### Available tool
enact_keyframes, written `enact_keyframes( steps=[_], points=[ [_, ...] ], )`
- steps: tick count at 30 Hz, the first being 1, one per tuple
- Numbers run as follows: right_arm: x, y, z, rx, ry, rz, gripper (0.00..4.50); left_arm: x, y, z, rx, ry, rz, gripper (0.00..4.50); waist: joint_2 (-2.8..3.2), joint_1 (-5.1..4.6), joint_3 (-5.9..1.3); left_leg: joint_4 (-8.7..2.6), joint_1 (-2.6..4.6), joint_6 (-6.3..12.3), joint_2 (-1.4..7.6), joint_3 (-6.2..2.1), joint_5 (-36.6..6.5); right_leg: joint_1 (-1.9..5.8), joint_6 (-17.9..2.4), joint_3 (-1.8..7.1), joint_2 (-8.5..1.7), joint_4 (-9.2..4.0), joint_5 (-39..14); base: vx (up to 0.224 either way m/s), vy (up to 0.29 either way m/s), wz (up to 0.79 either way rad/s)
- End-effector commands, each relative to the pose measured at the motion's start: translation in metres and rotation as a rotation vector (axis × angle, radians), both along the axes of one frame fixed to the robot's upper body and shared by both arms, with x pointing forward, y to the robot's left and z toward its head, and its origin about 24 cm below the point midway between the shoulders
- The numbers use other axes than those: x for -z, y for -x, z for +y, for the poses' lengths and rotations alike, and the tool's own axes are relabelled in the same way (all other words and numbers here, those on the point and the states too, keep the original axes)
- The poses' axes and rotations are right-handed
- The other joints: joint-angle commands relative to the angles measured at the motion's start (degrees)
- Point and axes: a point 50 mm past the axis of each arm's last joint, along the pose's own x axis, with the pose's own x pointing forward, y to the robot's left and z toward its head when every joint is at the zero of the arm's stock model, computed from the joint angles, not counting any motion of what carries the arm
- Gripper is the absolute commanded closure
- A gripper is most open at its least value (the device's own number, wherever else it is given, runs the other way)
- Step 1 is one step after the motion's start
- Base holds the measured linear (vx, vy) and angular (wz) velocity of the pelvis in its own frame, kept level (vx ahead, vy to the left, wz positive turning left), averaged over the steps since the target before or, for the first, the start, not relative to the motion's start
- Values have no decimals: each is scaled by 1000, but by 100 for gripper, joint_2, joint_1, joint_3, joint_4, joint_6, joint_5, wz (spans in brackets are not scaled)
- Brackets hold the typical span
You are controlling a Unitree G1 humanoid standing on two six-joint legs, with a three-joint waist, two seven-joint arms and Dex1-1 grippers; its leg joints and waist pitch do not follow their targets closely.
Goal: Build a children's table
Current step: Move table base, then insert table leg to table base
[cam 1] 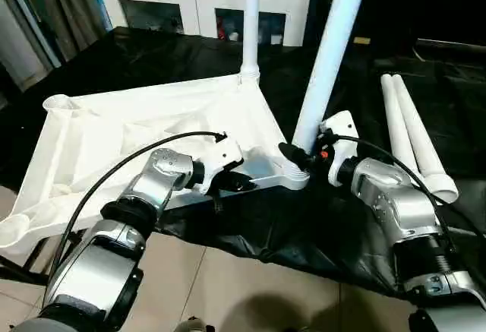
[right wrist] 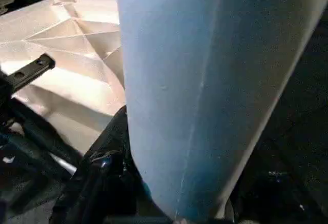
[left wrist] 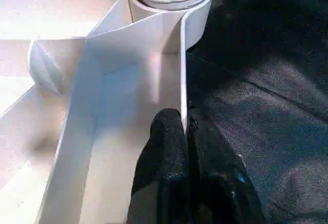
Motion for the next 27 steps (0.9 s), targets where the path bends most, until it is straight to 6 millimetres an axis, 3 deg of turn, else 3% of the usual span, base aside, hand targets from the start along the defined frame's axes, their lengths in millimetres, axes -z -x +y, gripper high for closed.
enact_keyframes(
  steps=[1, 5, 6, 7, 11, 20, 22, 27],
  points=[
    [4, -1, 1, -9, 30, 10, 259, 1, 2, 1, 23, -20, -3, 450, -108, 21, -445, -403, 73, 412, 237, -82, -687, 388, -682, 355, -571, -453, -1719, 0, 0, 0],
    [6, -3, -2, 25, 5, 7, 259, -1, 3, -1, 55, -10, -13, 450, -111, 17, -446, -408, 78, 385, 246, -85, -702, 386, -709, 363, -576, -451, -1686, 0, 0, 0],
    [7, -5, -3, 52, -29, 12, 259, -3, 4, -2, 74, 4, -11, 450, -53, 21, -455, -401, 79, 381, 247, -91, -700, 385, -740, 365, -581, -438, -1636, 0, 0, 0],
    [7, -5, -3, 58, -37, 14, 259, -3, 4, -2, 78, 7, -10, 450, -84, 2, -450, -405, 68, 378, 249, -88, -731, 390, -754, 361, -572, -445, -1588, 0, 0, 0],
    [15, -4, -7, 84, -135, 52, 259, -3, 3, -2, 57, 11, -7, 450, -99, -14, -448, -407, 73, 391, 242, -84, -777, 402, -796, 356, -572, -452, -1602, 0, 0, 0],
    [37, 11, -20, 114, -181, 94, 259, -5, -3, 0, -20, 0, -38, 450, -96, 18, -447, -404, 80, 431, 250, -78, -750, 391, -815, 354, -573, -450, -1586, 0, 0, 0],
    [45, 17, -26, 148, -177, 96, 259, -5, -4, -1, -25, -2, -41, 450, -43, 40, -442, -407, 91, 411, 251, -86, -813, 383, -779, 354, -577, -469, -1705, 0, 0, 0],
    [49, 22, -29, 168, -116, 59, 259, -5, -5, -1, -32, -11, -50, 450, -73, 53, -435, -422, 103, 382, 252, -85, -883, 374, -747, 350, -570, -488, -1772, 0, 0, 0]
  ],
)
